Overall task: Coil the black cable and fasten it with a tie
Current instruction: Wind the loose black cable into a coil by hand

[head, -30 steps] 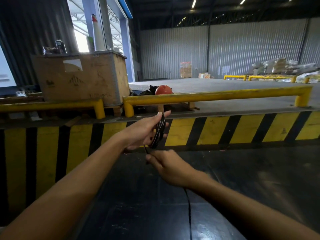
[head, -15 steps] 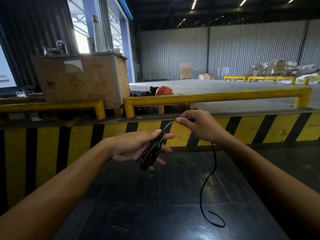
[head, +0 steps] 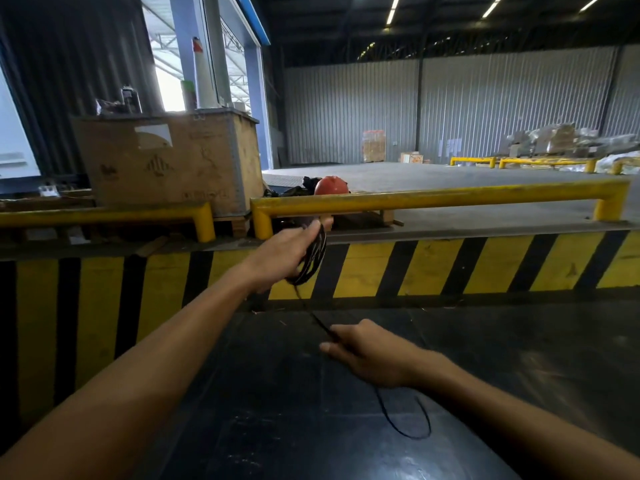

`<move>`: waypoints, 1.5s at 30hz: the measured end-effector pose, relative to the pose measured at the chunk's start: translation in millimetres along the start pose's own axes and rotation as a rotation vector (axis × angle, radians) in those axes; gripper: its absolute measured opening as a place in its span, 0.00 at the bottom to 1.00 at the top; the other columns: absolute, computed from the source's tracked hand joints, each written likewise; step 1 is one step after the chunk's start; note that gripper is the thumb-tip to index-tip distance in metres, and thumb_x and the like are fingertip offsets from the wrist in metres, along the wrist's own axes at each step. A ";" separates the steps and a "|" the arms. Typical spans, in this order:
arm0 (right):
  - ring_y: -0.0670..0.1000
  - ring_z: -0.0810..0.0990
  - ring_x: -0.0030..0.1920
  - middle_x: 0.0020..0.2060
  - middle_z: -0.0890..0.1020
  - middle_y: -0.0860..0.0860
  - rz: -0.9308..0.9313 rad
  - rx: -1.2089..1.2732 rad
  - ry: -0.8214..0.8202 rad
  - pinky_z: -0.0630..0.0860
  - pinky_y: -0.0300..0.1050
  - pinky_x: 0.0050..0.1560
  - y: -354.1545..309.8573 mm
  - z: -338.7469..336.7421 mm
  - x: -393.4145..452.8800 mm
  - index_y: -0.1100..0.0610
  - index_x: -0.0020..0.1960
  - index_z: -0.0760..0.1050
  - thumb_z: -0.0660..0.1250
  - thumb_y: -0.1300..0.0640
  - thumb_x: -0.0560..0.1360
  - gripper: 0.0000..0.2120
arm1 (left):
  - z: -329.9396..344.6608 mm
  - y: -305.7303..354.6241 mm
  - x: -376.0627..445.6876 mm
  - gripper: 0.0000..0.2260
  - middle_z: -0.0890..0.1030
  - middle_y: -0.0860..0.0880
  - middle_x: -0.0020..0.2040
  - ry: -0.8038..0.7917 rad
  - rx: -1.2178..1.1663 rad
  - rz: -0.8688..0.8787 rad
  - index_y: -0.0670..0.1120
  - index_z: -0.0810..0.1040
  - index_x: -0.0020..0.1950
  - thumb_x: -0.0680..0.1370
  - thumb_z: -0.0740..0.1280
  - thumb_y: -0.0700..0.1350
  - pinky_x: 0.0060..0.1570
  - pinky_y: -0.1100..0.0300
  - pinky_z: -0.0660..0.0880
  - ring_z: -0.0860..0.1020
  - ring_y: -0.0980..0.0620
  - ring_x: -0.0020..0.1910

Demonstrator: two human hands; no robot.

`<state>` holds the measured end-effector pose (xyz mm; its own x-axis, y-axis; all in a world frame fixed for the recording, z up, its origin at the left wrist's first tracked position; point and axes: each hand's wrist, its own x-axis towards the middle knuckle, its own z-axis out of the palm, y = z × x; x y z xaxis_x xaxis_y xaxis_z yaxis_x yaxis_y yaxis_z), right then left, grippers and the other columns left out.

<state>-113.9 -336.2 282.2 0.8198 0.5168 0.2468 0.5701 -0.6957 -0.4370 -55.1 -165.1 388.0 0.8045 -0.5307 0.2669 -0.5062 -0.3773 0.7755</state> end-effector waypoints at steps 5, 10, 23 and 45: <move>0.41 0.76 0.31 0.31 0.76 0.46 -0.007 -0.248 0.026 0.73 0.37 0.35 9.0 -68.9 -12.7 0.44 0.38 0.71 0.58 0.46 0.78 0.10 | 2.1 -31.3 -14.6 0.21 0.77 0.47 0.42 -0.215 0.617 -0.280 0.50 0.76 0.43 0.78 0.51 0.63 0.39 0.58 0.72 0.76 0.51 0.38; 0.42 0.74 0.29 0.29 0.75 0.45 0.036 -0.372 0.344 0.68 0.37 0.32 22.6 -107.2 -5.8 0.47 0.39 0.72 0.60 0.44 0.75 0.10 | 19.9 -20.3 -25.7 0.16 0.77 0.49 0.56 -0.563 0.369 -0.335 0.63 0.74 0.57 0.78 0.49 0.63 0.50 0.56 0.75 0.78 0.50 0.51; 0.55 0.79 0.48 0.49 0.81 0.56 0.120 0.104 0.115 0.71 0.43 0.46 -23.8 35.1 -16.3 0.53 0.53 0.69 0.55 0.50 0.80 0.09 | 42.5 2.3 -2.8 0.17 0.74 0.47 0.63 -0.309 -0.717 -0.133 0.62 0.70 0.65 0.80 0.49 0.59 0.50 0.48 0.80 0.80 0.44 0.56; 0.50 0.82 0.48 0.42 0.84 0.51 0.084 0.978 0.381 0.79 0.44 0.48 -8.2 -44.0 -16.5 0.61 0.51 0.76 0.57 0.53 0.80 0.14 | 45.5 2.8 -35.6 0.21 0.65 0.55 0.18 -0.459 -0.643 -0.081 0.45 0.74 0.37 0.72 0.64 0.64 0.30 0.61 0.74 0.63 0.58 0.16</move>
<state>-129.7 -361.0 319.8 0.9143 0.1766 0.3646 0.3575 0.0715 -0.9312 -99.3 -181.8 354.6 0.5516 -0.8331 0.0411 -0.0596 0.0098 0.9982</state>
